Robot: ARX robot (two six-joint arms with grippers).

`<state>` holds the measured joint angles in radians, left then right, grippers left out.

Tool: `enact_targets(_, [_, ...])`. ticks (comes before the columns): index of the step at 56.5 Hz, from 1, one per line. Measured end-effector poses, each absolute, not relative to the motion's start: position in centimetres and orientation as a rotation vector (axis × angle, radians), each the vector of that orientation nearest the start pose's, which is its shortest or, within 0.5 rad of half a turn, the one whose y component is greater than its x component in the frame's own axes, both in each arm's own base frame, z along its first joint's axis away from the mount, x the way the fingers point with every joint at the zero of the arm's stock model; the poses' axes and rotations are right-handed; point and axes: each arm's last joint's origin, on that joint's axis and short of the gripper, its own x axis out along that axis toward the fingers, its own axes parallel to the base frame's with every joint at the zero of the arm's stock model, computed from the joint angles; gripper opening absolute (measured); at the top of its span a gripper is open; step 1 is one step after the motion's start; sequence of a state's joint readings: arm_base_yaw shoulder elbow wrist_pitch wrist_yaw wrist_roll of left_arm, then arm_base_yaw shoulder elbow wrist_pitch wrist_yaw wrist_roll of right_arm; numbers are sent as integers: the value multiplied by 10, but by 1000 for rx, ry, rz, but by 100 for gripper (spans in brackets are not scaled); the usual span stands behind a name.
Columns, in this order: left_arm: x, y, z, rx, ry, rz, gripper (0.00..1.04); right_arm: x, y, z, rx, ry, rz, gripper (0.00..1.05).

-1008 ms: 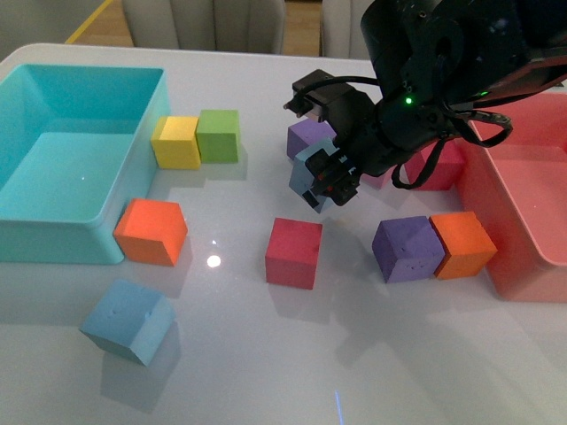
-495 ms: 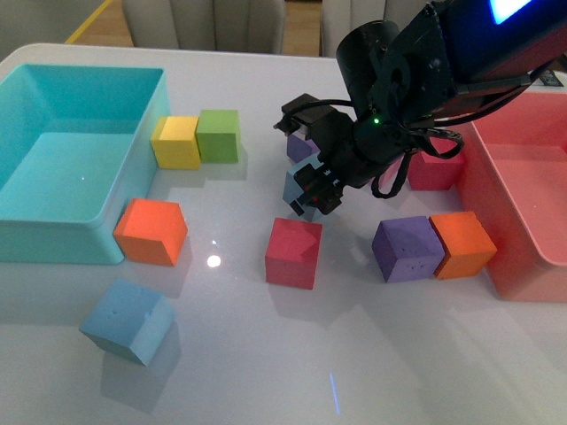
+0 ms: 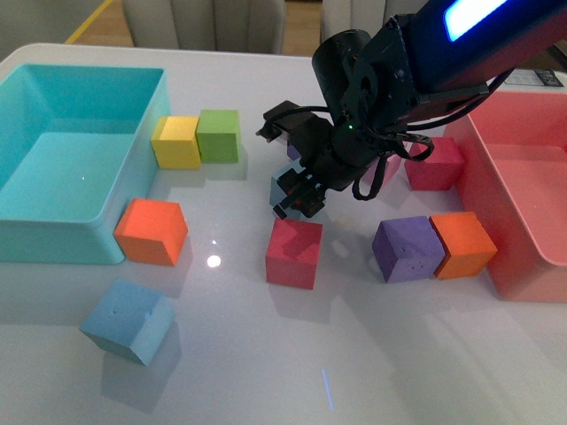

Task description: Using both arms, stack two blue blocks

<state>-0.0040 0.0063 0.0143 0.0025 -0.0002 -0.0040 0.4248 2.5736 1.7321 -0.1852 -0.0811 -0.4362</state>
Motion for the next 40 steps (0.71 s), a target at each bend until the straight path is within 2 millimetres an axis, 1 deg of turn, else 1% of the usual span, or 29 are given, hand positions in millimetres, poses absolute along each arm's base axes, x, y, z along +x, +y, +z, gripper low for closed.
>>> enact_targets(9, [97, 0, 168, -4, -10, -4, 96, 456, 209, 19, -566, 910, 680, 41])
enact_targets(10, [97, 0, 168, -4, -10, -4, 96, 456, 209, 19, -566, 910, 680, 43])
enact_targets(13, [97, 0, 168, -4, -10, -4, 96, 456, 209, 19, -563, 909, 677, 55])
enact_targets(14, [97, 0, 168, -4, -10, -4, 96, 456, 209, 19, -562, 906, 676, 60])
enact_targets(19, [97, 0, 168, -4, -10, -4, 96, 457, 209, 20, -560, 901, 672, 72])
enact_targets(22, [97, 0, 168, -4, -10, -4, 96, 457, 209, 20, -552, 898, 667, 83])
enact_targets(23, [97, 0, 168, -4, -10, -4, 96, 457, 209, 20, -548, 894, 666, 88])
enact_targets(26, [97, 0, 168, -4, -10, -4, 96, 458, 209, 21, -536, 883, 668, 97])
enact_targets(34, [97, 0, 168, -4, -10, -4, 96, 457, 207, 27, -529, 866, 670, 96])
enact_targets(40, [97, 0, 168, -4, -10, -4, 96, 458, 205, 41, -522, 833, 665, 96])
